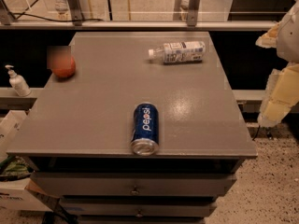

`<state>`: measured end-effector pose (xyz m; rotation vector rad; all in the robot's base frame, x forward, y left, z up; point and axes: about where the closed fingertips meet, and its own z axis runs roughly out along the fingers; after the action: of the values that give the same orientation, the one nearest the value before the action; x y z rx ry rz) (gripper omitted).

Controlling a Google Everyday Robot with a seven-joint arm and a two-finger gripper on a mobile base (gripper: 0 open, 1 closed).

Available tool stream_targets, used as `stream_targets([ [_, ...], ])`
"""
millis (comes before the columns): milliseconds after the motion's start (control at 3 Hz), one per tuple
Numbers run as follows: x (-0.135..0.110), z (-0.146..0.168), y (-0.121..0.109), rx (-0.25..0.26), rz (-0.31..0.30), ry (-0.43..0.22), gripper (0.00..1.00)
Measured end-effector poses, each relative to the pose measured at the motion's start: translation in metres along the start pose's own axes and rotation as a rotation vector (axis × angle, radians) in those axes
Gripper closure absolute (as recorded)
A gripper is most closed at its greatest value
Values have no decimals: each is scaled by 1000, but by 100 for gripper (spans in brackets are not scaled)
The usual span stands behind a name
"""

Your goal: Pick apple

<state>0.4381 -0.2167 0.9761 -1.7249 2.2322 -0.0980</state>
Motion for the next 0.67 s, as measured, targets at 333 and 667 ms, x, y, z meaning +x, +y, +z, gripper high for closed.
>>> stream_targets([
  [333, 0, 0, 0, 0, 0, 0, 0],
  [667, -7, -1, -3, 10, -8, -28, 0],
])
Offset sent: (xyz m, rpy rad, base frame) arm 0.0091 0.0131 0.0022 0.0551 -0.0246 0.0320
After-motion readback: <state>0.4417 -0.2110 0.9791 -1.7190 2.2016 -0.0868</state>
